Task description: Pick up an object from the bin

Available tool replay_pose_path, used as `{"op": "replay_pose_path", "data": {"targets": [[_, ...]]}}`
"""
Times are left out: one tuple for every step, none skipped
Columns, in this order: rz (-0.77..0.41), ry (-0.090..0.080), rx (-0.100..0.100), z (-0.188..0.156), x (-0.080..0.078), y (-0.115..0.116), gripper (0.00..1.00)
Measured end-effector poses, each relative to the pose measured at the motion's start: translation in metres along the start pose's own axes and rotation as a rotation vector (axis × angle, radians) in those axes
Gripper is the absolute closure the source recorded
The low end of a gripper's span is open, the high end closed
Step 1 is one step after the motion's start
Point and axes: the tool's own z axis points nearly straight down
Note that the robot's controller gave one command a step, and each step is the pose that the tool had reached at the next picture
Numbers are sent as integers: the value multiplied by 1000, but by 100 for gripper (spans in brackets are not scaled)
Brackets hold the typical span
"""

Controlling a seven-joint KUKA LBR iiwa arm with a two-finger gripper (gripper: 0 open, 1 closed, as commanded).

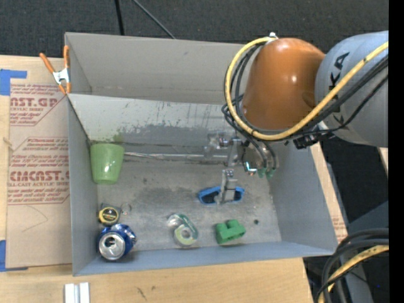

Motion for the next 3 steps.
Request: {"op": "replay_pose_path", "data": {"targets": [[33,3,0,78,33,0,0],[-171,-3,1,153,-5,-4,0],[-257,-12,-1,157,48,26,0]]}}
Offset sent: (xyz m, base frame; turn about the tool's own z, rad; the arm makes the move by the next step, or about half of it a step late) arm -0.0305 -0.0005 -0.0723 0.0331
